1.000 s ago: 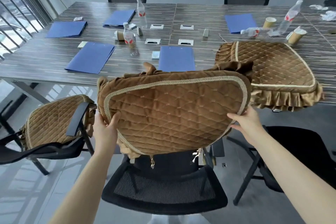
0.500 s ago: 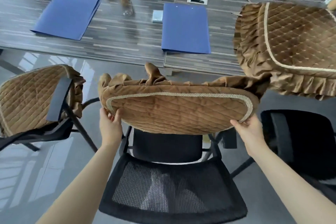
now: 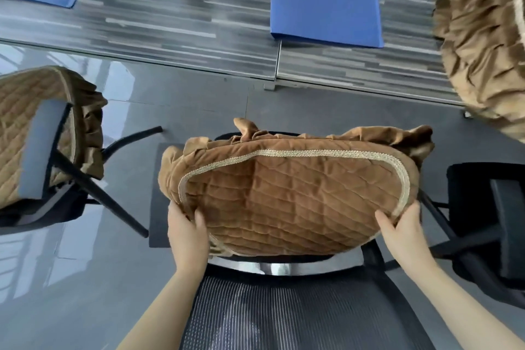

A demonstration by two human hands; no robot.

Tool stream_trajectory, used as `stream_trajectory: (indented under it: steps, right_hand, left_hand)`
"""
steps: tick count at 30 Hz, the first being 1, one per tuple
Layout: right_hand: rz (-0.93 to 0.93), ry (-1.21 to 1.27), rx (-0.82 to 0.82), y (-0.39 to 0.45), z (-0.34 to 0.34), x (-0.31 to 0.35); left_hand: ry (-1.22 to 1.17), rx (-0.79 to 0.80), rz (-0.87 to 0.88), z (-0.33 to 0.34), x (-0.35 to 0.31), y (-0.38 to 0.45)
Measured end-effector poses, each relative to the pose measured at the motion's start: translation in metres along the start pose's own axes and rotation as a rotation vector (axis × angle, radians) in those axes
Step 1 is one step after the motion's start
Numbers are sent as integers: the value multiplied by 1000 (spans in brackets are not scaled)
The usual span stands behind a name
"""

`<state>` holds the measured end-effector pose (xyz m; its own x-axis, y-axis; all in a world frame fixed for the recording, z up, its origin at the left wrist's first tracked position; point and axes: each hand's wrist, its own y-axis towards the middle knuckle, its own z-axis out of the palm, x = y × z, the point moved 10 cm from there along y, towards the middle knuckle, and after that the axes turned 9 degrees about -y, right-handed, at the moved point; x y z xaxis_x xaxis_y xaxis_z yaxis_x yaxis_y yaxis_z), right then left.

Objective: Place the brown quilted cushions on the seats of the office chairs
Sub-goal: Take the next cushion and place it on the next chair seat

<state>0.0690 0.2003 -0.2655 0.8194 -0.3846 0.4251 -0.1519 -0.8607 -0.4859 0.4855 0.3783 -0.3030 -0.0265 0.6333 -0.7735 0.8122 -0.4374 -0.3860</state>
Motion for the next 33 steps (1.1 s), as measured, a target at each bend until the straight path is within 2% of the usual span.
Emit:
stream_trajectory:
  steps: [7,10,13,15,19,21,24,28,31,33]
  right_hand:
    - [-158,-178,-53,69,32,30]
    - [-160,-211,19,108,62,39]
    - [-136,-174,65,151,88,43]
    - [-71,-230,74,174,105,28]
    - [268,-301,199,184,144,-42]
    - [366,-281,257,174,158,-71]
    - [395,-290,313,164,173,-98]
    - [310,-292,285,162,173,-91]
    - [309,-109,232,159,167,-91]
    - [400,236,268,152,173,-99]
  left_hand:
    - [106,43,135,64,5,44]
    - [141,42,136,85,18,75]
    - [169,-4,61,99,33,106]
    - [194,9,-21,107,53,122]
    - [290,107,-235,113,109,125]
    - [321,123,-295,111,128,116]
    - [371,171,-194,117,134,114]
    - [457,240,-123,131,135,119]
    - [382,164,-148,127,132,119]
    - [253,119,-162,123,130,117]
